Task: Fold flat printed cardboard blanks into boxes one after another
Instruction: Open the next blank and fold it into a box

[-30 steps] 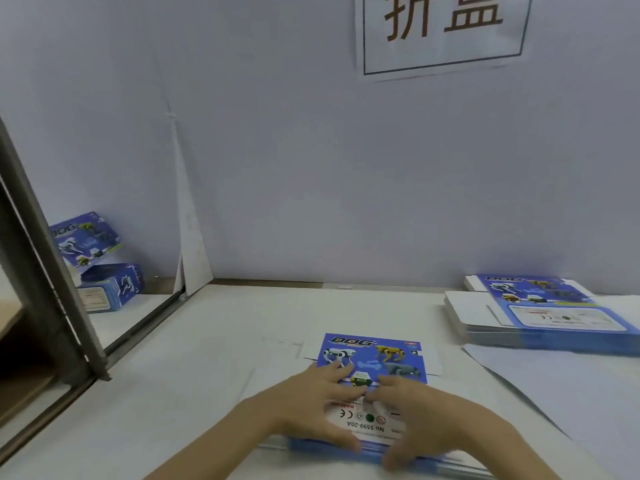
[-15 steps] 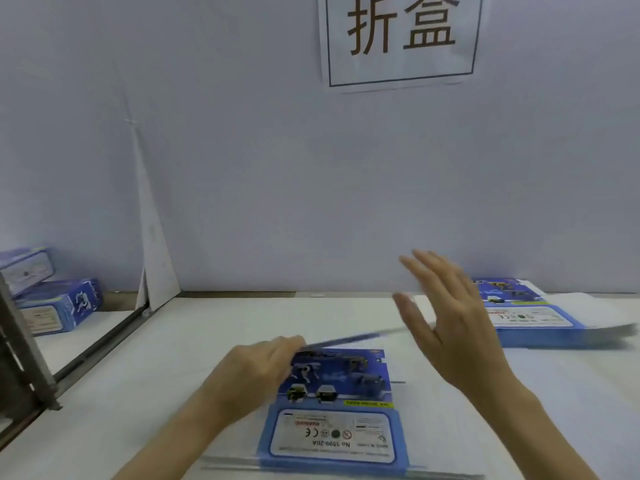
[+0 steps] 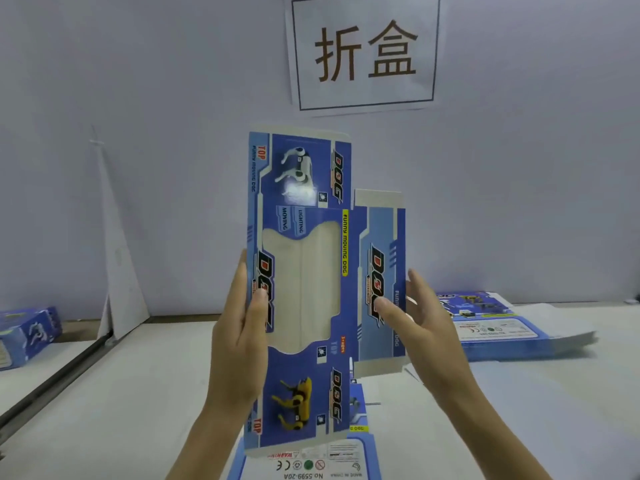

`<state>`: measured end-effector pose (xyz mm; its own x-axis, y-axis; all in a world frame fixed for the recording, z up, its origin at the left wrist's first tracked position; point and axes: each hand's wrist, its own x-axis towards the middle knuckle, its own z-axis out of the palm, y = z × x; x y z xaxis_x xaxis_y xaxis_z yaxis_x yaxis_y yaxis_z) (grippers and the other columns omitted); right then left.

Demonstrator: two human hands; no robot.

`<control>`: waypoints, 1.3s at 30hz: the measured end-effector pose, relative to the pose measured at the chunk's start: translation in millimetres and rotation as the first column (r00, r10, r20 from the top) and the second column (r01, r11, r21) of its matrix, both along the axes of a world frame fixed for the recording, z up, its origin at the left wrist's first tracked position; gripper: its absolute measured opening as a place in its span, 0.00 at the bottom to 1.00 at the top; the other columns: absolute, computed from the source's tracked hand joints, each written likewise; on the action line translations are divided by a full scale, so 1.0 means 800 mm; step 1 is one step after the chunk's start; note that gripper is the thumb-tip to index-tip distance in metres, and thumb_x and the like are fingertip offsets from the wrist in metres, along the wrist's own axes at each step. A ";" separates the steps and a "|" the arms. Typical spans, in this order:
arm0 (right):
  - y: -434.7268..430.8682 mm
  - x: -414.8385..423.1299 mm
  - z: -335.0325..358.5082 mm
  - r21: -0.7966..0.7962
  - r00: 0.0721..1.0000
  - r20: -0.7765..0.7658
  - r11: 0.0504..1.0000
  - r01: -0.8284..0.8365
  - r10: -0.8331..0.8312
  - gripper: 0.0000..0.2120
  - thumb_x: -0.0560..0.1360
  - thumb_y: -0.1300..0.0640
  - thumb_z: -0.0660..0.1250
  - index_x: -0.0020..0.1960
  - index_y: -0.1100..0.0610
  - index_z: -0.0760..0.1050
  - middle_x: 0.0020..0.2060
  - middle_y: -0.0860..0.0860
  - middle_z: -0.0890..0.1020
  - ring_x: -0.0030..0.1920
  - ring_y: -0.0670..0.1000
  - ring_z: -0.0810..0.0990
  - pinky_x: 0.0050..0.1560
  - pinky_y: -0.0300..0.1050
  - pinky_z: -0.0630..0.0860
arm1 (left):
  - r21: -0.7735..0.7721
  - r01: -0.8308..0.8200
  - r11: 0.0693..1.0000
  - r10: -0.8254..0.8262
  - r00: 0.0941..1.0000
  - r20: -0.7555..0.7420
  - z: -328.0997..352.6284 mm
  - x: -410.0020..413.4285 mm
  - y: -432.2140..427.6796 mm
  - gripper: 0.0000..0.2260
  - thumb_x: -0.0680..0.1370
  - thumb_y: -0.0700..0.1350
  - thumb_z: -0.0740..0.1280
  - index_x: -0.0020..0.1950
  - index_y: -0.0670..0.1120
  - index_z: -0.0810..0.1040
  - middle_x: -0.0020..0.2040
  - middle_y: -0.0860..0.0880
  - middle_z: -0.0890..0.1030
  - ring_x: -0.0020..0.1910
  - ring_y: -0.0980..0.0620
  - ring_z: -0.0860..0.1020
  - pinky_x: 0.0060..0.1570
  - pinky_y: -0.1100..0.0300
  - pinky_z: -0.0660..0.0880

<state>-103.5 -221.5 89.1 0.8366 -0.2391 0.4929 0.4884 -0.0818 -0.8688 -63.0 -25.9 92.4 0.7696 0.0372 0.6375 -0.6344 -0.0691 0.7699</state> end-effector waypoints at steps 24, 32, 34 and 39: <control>0.023 -0.009 -0.005 -0.268 0.956 -0.002 0.921 -0.283 0.293 0.19 0.77 0.43 0.59 0.63 0.47 0.77 0.63 0.41 0.78 0.65 0.42 0.75 0.65 0.45 0.72 | -0.085 0.509 0.856 -0.512 0.818 -0.262 -0.020 -0.012 -0.038 0.42 0.63 0.67 0.73 0.74 0.58 0.63 0.68 0.56 0.74 0.64 0.59 0.75 0.56 0.62 0.76; -0.003 0.009 -0.027 -0.557 0.981 -0.187 0.828 -0.059 -0.055 0.49 0.61 0.29 0.68 0.73 0.31 0.42 0.72 0.27 0.42 0.67 0.23 0.43 0.71 0.39 0.61 | -0.260 0.273 0.926 -0.326 0.927 -0.186 0.009 0.001 0.013 0.13 0.78 0.45 0.62 0.56 0.60 0.78 0.48 0.48 0.85 0.42 0.48 0.85 0.28 0.60 0.79; -0.003 0.010 -0.025 -0.419 0.985 -0.161 0.908 -0.008 -0.066 0.43 0.61 0.34 0.70 0.70 0.31 0.51 0.69 0.28 0.57 0.62 0.20 0.56 0.59 0.27 0.66 | -0.280 0.253 0.926 -0.308 0.936 -0.172 0.006 0.004 0.012 0.12 0.79 0.43 0.61 0.58 0.57 0.77 0.48 0.48 0.85 0.41 0.49 0.85 0.29 0.60 0.80; -0.017 0.018 -0.021 -0.099 0.985 -0.116 0.988 0.119 -0.131 0.30 0.72 0.56 0.73 0.69 0.44 0.64 0.52 0.38 0.76 0.48 0.39 0.80 0.35 0.29 0.76 | 0.040 0.277 0.960 -0.257 0.930 -0.262 0.005 0.007 0.018 0.30 0.67 0.47 0.74 0.66 0.60 0.67 0.53 0.54 0.83 0.47 0.51 0.84 0.38 0.54 0.82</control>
<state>-89.4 -234.9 72.1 0.8582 -0.3042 0.4134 0.3599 -0.2175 -0.9073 -57.3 -11.8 96.5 0.8801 -0.2322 0.4141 -0.4231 0.0124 0.9060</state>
